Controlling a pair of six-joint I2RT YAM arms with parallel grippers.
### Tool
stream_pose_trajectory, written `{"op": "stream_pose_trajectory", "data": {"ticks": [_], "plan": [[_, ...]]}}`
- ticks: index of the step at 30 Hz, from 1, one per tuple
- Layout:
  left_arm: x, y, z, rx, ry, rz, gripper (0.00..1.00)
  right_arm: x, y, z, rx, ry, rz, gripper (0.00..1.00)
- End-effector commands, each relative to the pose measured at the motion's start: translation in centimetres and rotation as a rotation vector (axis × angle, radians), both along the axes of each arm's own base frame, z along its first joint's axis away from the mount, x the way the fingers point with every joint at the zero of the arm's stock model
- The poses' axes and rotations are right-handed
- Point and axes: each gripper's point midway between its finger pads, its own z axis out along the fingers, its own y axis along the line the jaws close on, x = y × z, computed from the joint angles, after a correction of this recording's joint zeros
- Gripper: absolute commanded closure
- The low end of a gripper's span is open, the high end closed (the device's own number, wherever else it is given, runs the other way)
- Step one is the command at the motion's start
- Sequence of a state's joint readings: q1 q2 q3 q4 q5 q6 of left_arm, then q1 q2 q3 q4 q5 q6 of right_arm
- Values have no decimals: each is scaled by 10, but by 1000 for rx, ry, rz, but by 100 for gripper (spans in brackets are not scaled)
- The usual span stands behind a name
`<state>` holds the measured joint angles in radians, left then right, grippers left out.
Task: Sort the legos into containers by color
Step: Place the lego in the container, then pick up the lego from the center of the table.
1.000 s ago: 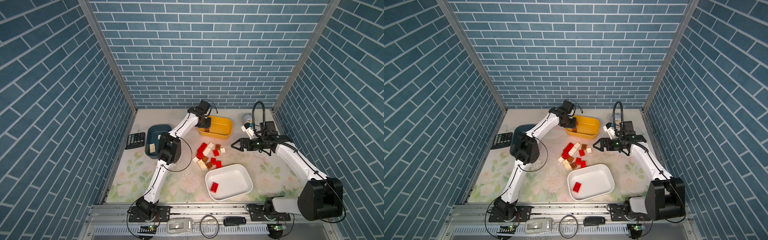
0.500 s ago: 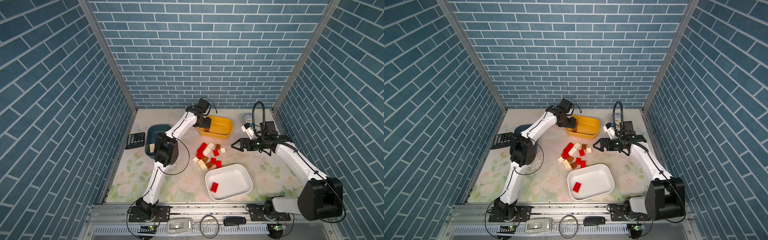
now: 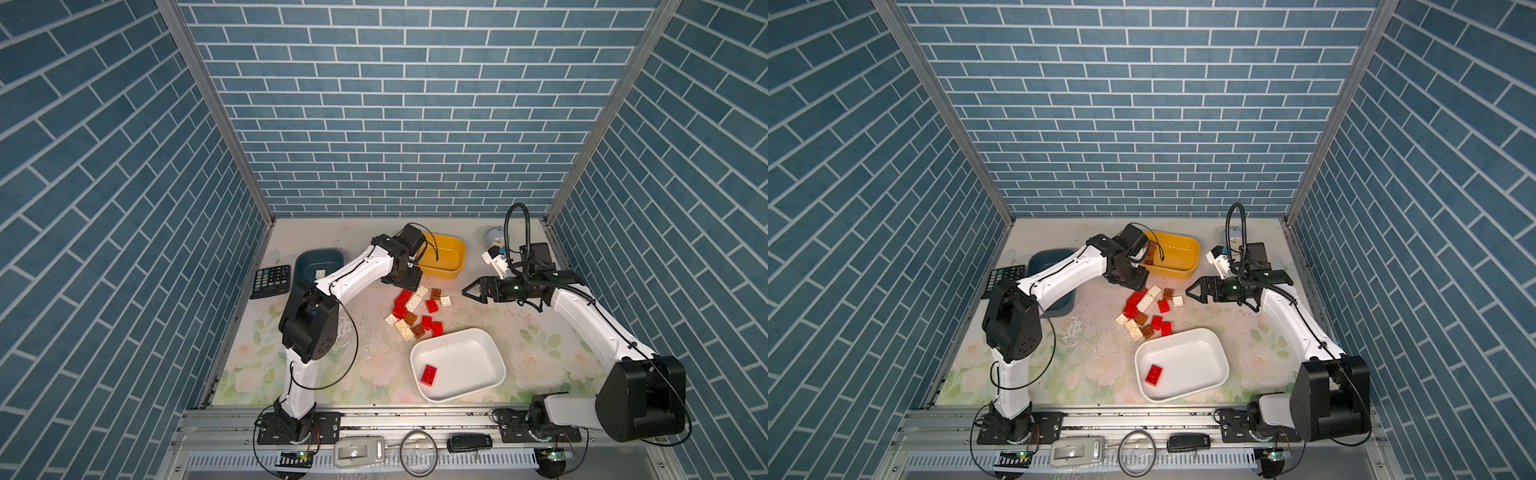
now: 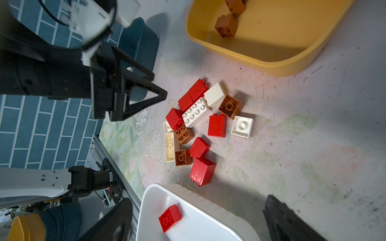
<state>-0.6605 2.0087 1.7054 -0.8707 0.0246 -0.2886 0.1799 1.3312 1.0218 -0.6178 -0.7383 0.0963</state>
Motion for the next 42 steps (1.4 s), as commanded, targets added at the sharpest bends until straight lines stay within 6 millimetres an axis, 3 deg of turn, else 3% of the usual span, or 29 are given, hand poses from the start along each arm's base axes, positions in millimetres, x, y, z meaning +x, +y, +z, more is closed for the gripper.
{"op": "stream_pose_trajectory", "data": {"ticks": [1, 11, 17, 42], "plan": [[14, -4, -15, 2, -41, 17, 37, -7, 0, 2, 7, -12, 25, 1], [29, -15, -50, 38, -25, -16, 42, -12, -2, -2, -1, 1, 21, 1], [35, -12, -59, 88, -29, -31, 44, -12, -2, 0, -4, -2, 20, 1], [25, -3, -94, 129, 38, -60, 51, -14, -2, -1, -1, 9, 22, 1]]}}
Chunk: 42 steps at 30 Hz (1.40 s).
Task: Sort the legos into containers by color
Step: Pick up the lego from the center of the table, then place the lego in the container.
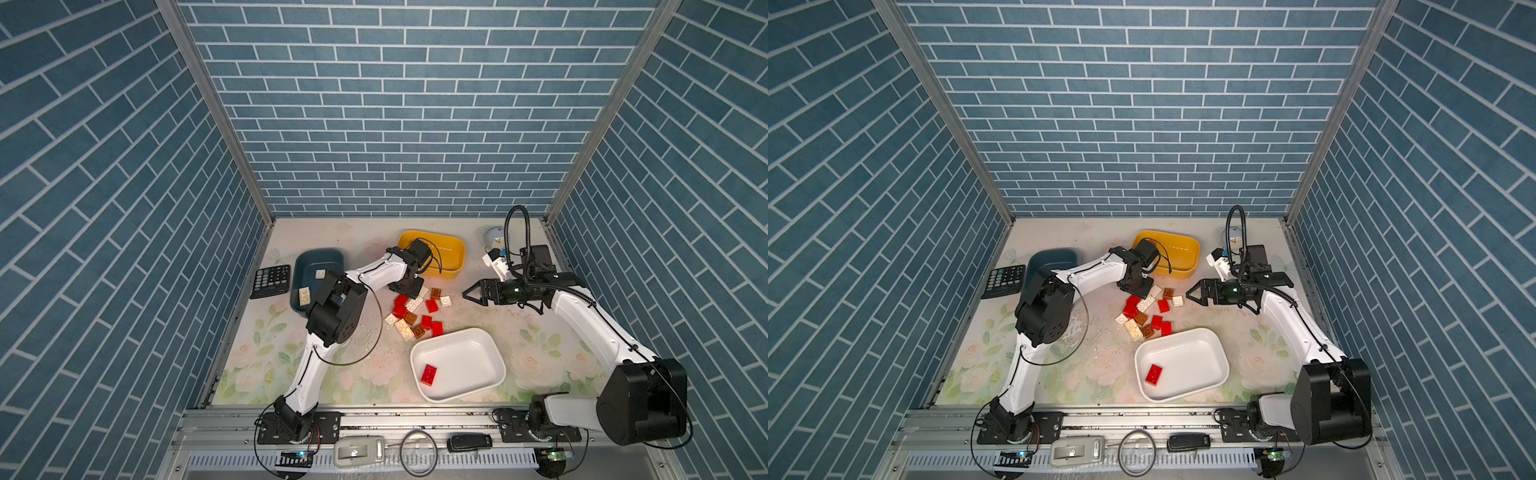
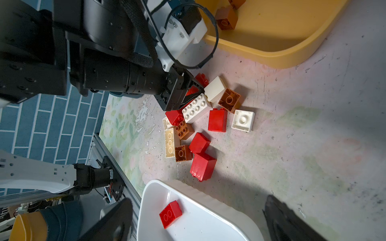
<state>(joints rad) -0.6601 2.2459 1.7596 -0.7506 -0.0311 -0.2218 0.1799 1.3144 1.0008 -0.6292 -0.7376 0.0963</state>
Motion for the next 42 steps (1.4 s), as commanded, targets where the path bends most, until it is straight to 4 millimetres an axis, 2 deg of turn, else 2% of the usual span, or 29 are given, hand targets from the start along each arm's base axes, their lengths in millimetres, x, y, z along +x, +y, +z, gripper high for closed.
{"op": "stream_pose_trajectory", "data": {"ticks": [1, 6, 9, 14, 19, 24, 29, 32, 35, 39, 42], "plan": [[-5, 9, -13, 33, 29, -9, 52, -7, -1, 2, 2, -5, 22, 1], [-3, 13, -15, 35, 30, 0, 65, -7, 0, 3, 2, -7, 22, 1], [-2, 13, -5, 31, 17, -3, 69, -7, -1, 3, 0, -6, 21, 1], [0, 17, 28, 27, -18, -5, 70, -6, 0, 2, 1, -5, 22, 1], [-15, 18, 66, -25, -13, -4, 70, -5, 0, 2, 3, -6, 25, 1], [-46, 17, 100, -111, 0, 16, 70, -6, 0, 0, 5, -5, 24, 1], [-96, -6, 121, -188, 38, -7, 70, -5, 0, -2, 2, -2, 23, 1], [-128, -22, 122, -223, 63, -20, 70, -4, -1, -3, -8, -7, 19, 1], [-160, -40, 114, -236, 101, -52, 70, -4, -1, -4, -6, -2, 20, 1], [-192, -59, 110, -275, 129, -78, 69, -6, -3, -6, -19, -8, 15, 1], [-212, -66, 97, -285, 161, -83, 69, -7, -5, -8, -26, -5, 14, 1]]}}
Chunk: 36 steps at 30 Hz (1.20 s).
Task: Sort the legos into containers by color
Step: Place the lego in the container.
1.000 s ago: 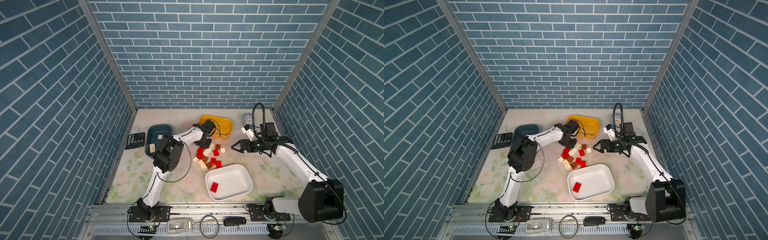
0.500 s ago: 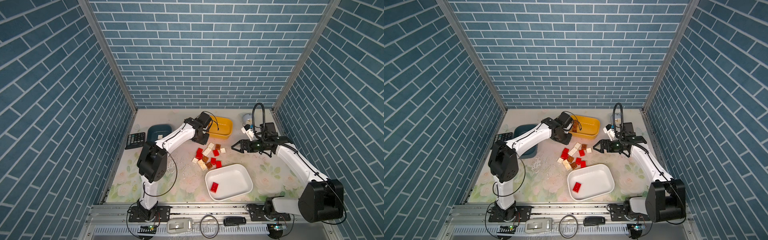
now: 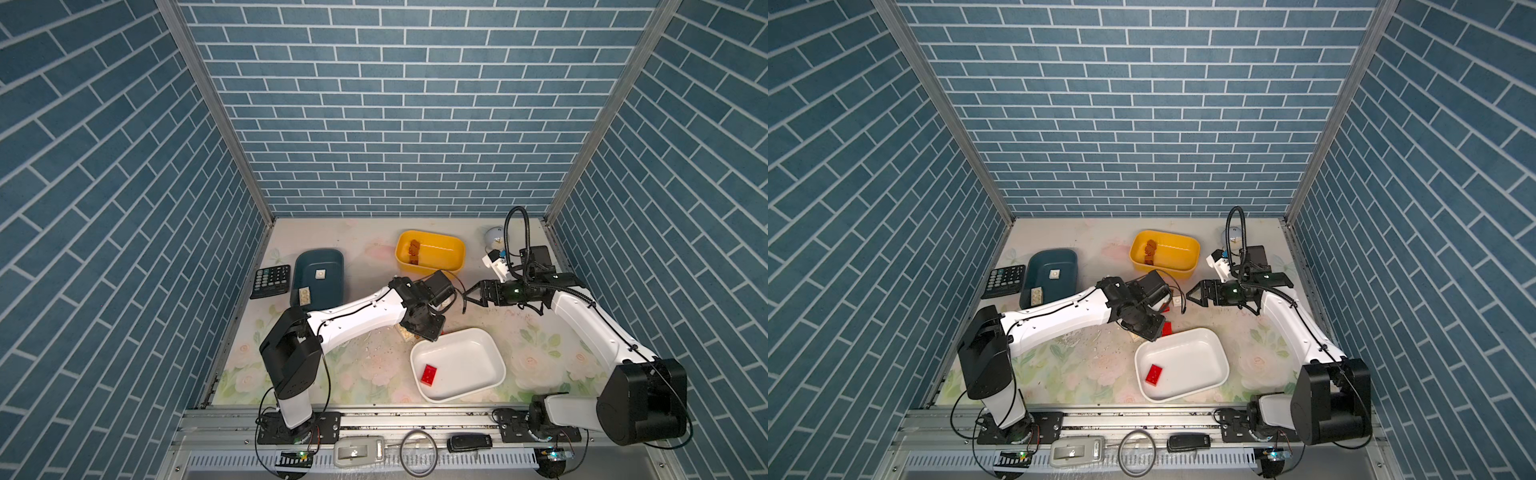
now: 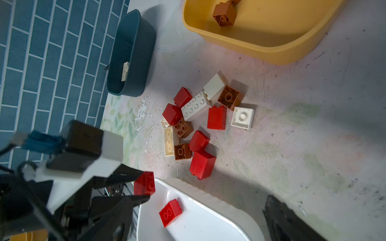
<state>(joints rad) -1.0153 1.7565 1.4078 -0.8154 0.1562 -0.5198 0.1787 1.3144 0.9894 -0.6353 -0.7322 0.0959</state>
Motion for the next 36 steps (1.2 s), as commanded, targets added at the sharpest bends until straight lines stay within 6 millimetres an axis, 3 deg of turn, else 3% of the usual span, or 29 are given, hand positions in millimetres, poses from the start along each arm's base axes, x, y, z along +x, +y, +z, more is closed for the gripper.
{"op": "stream_pose_trajectory", "data": {"ticks": [1, 5, 8, 11, 15, 22, 27, 31, 36], "plan": [[-16, -10, -3, -51, 32, 34, 69, -4, -4, -2, -18, -22, 17, 1], [-25, -16, -15, -43, 48, 13, 65, -5, -4, -3, -23, -19, 17, 1], [-23, -14, -16, -29, 34, 7, 51, -5, -5, -1, -26, -22, 19, 1], [-20, -10, -11, -17, 25, -2, 40, -6, -5, 0, -29, -22, 19, 1], [-10, 1, 3, -7, 5, -11, 37, -6, -6, 0, -33, -26, 19, 1], [43, 54, 13, 87, -60, 38, 36, -5, -4, 2, -19, -22, 17, 1], [87, 92, -3, 138, -82, 117, 35, -4, -3, 3, -9, -24, 16, 1], [114, 98, -13, 146, -100, 144, 35, -2, -2, 3, -1, -22, 12, 1], [128, 91, -31, 154, -82, 140, 36, -3, -2, 2, 2, -19, 13, 1]]}}
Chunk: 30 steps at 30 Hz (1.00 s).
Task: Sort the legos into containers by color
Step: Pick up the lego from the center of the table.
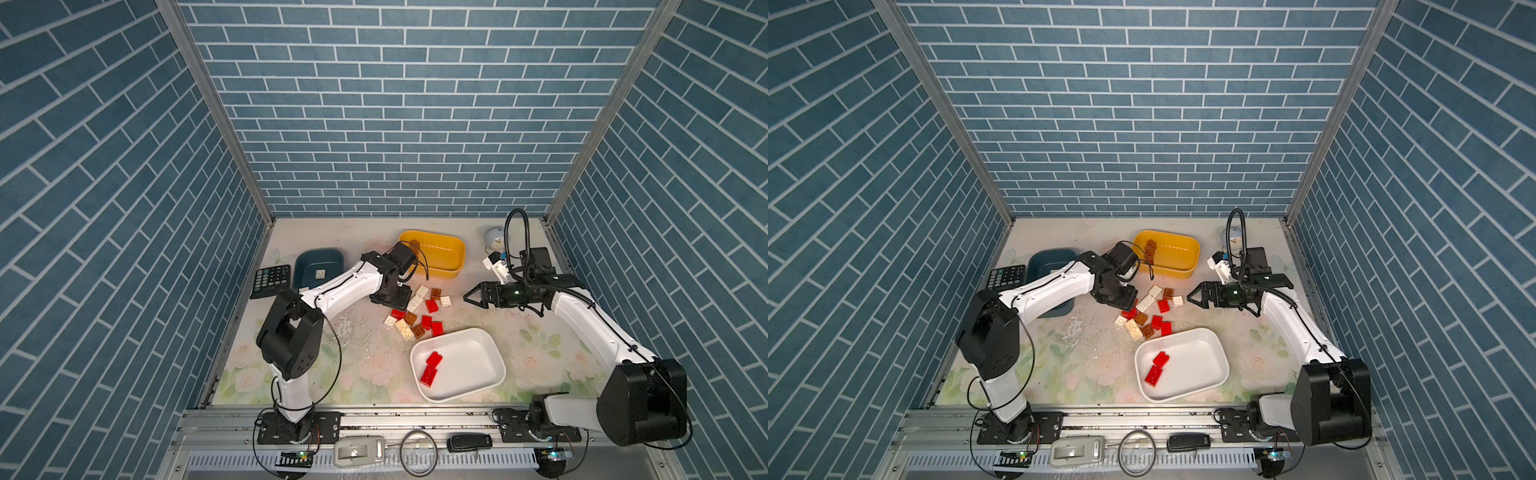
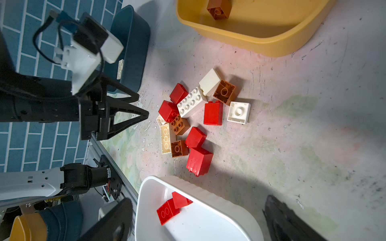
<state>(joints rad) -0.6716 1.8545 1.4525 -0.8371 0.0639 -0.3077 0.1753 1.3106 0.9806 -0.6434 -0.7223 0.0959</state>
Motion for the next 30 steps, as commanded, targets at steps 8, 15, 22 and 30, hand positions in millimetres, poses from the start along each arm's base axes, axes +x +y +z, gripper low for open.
{"op": "stream_pose_trajectory", "data": {"ticks": [8, 15, 22, 30], "plan": [[25, -2, -29, 22, -5, 16, 38, -1, 2, 3, 18, -21, 20, 1], [45, -16, -35, -20, -20, 56, 39, -1, 3, 1, 27, -8, 21, 1], [53, -16, -50, 19, -5, 49, 46, -1, 3, 1, 29, -10, 22, 1], [61, -8, -56, 45, -6, 48, 53, -1, 3, 0, 28, -8, 22, 1]]}}
